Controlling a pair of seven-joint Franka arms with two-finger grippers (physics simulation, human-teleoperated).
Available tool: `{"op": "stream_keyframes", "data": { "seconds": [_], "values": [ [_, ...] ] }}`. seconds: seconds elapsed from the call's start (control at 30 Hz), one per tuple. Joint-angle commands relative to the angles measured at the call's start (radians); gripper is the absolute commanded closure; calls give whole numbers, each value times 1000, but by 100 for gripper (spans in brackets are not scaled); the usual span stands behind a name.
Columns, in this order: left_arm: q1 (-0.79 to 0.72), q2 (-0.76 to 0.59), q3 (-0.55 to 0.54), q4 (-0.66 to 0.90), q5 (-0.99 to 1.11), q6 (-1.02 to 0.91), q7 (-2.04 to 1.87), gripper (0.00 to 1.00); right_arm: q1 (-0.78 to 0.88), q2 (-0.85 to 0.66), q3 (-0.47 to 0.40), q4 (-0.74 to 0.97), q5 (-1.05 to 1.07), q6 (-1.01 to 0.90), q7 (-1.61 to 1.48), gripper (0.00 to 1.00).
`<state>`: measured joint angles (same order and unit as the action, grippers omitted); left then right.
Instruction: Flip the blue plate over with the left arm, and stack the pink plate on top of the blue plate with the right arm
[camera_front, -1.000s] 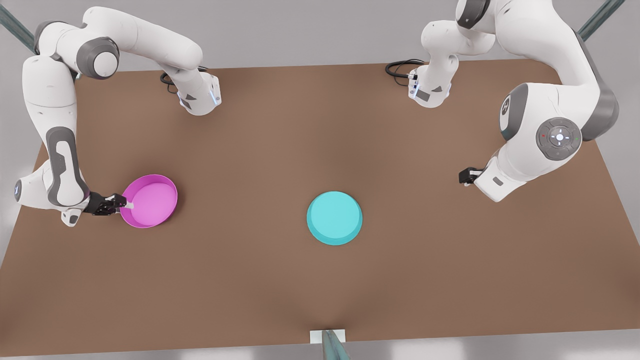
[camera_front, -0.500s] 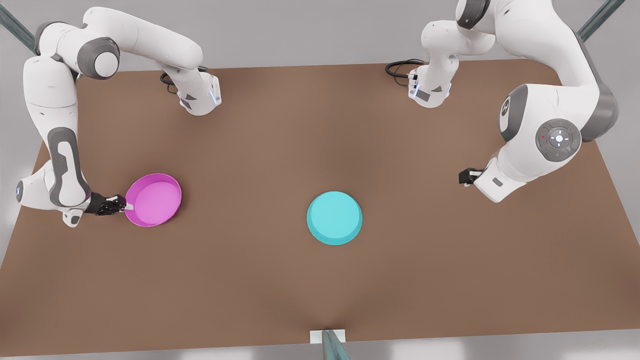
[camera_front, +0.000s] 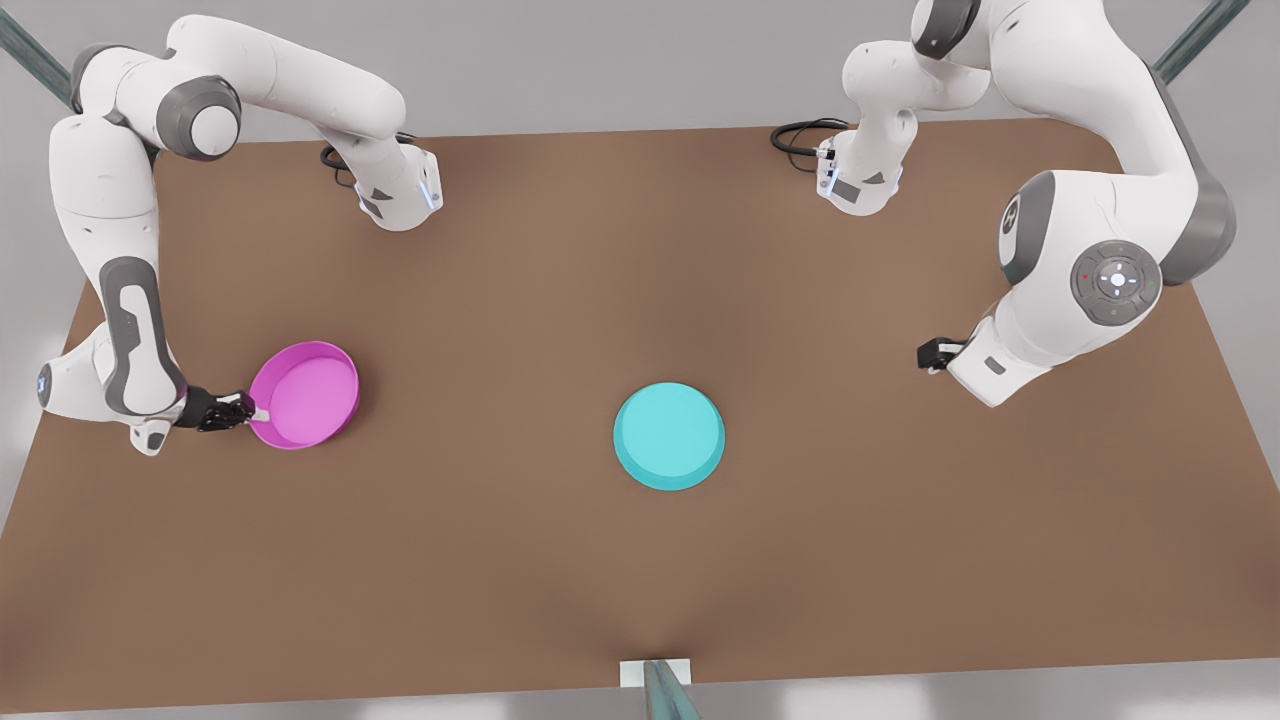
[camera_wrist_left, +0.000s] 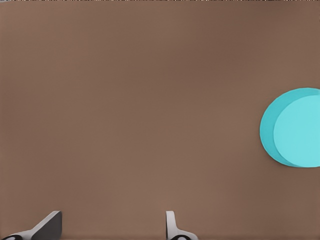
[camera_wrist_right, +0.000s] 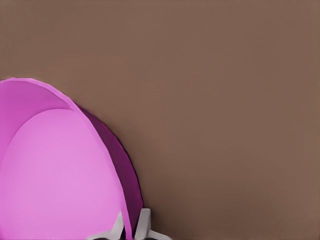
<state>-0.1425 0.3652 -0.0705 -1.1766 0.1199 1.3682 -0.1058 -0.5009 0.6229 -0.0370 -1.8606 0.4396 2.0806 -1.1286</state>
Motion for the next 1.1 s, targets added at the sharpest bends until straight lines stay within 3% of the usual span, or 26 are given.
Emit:
{"op": "stream_keyframes", "data": {
  "seconds": [0.0,0.23,0.37,0.6,0.83,1.07],
  "values": [
    [0,0,0,0,1,0,0,0,1,0,0,0,-2,1,0,79],
    [-2,0,0,0,1,2,0,0,27,-44,0,-11,-1,-7,13,79],
    [-2,0,0,2,1,2,-2,0,116,-127,6,-61,-1,-7,177,79],
    [0,-2,64,5,-11,31,0,0,361,-201,32,-63,19,-7,529,79],
    [-3,-9,61,0,-16,65,0,0,656,-226,29,-61,183,13,607,79],
    [-2,-8,63,0,-12,63,0,0,1065,-157,-4,-12,338,279,975,79]
  ]
}}
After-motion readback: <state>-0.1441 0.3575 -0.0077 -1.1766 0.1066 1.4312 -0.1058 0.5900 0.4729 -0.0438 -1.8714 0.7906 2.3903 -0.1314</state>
